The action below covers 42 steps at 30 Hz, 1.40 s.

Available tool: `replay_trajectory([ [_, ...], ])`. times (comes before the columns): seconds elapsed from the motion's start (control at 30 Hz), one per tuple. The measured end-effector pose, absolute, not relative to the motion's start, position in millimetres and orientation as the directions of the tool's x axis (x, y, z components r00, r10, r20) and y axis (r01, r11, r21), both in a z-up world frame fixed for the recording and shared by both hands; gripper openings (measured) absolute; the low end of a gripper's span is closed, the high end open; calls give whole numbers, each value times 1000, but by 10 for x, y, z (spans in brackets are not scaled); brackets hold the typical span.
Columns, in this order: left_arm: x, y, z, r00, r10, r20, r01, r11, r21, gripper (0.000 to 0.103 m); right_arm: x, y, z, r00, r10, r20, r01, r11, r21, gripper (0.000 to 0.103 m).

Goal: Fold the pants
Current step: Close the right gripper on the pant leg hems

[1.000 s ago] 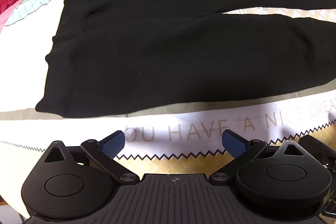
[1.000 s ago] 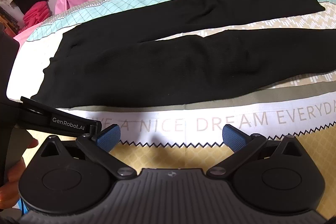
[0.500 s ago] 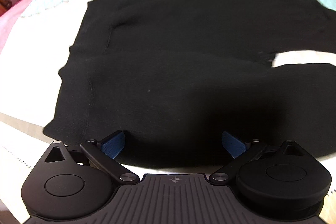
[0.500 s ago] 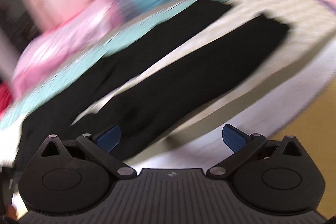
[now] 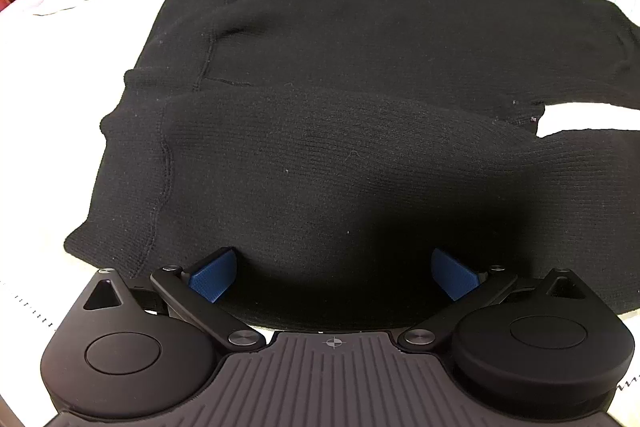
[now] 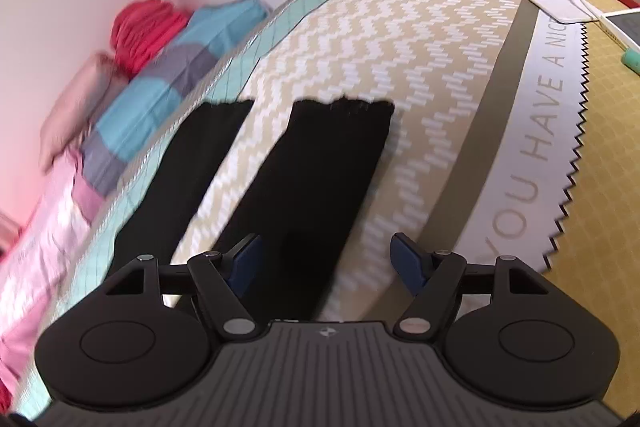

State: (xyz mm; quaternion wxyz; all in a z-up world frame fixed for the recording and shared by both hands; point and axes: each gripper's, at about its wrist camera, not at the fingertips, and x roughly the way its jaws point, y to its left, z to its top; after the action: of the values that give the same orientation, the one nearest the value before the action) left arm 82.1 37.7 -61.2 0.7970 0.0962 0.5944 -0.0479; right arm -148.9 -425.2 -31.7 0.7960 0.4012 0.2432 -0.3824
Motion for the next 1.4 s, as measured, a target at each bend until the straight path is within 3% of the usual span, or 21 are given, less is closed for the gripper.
replay_trajectory([
  [0.03,826,383,-615,288,37,-957,190,977,95,103,-1491,-4284,-329,598,-412,-688,799,379,468,72],
  [0.07,831,387,-616,287,37,-957,190,977,95,103,-1483,-4310,-345,603,-408,-686,795,384,470,61],
  [0.1,839,390,-618,287,37,-957,191,977,95,103,-1465,-4331,-358,606,-400,-688,791,401,463,38],
  [0.13,845,394,-620,286,37,-958,190,977,95,103,-1448,-4359,-367,605,-392,-693,788,420,450,26],
  [0.17,849,397,-621,285,37,-958,190,977,95,103,-1445,-4387,-368,599,-393,-698,792,424,440,17],
  [0.23,841,387,-617,285,38,-958,191,977,96,103,-1524,-4490,-378,618,-390,-683,783,387,487,8],
  [0.43,851,383,-621,284,39,-958,190,977,96,103,-1650,-4481,-307,616,-418,-668,785,400,473,9],
  [0.47,857,383,-624,283,39,-958,191,977,96,103,-1640,-4493,-323,612,-416,-672,787,399,470,16],
  [0.57,857,373,-621,280,41,-959,191,977,98,103,-1633,-4561,-368,619,-432,-656,786,350,510,56],
  [0.6,858,368,-622,279,42,-959,191,977,99,103,-1610,-4576,-374,632,-430,-645,775,349,527,62],
  [0.63,860,364,-623,279,43,-959,191,976,100,103,-1558,-4575,-364,626,-432,-649,780,365,509,61],
  [0.67,861,358,-623,279,45,-959,192,976,101,103,-1488,-4565,-350,609,-436,-663,791,393,468,51],
  [0.7,861,356,-623,279,46,-959,192,976,103,103,-1421,-4549,-339,599,-429,-676,793,437,425,8],
  [0.8,856,350,-625,280,48,-959,193,975,106,103,-1407,-4570,-236,581,-451,-677,793,500,348,6],
  [0.97,840,355,-626,286,45,-957,193,976,103,103,-1750,-4831,-371,540,-452,-710,841,332,428,7],
  [1.03,835,365,-625,287,41,-957,194,976,100,103,-1744,-4781,-279,516,-472,-715,855,339,393,18],
  [1.1,835,371,-623,285,39,-958,193,976,97,103,-1768,-4675,-146,471,-531,-704,881,314,353,42],
  [1.2,837,381,-603,282,33,-959,202,975,93,103,-1709,-4278,80,490,-568,-662,851,477,221,47],
  [1.27,830,414,-582,280,16,-960,198,977,75,103,-1664,-3912,144,560,-525,-640,743,660,109,52],
  [1.4,818,552,-490,306,11,-952,180,981,69,103,-1639,-2755,171,741,-255,-621,270,960,-72,67],
])
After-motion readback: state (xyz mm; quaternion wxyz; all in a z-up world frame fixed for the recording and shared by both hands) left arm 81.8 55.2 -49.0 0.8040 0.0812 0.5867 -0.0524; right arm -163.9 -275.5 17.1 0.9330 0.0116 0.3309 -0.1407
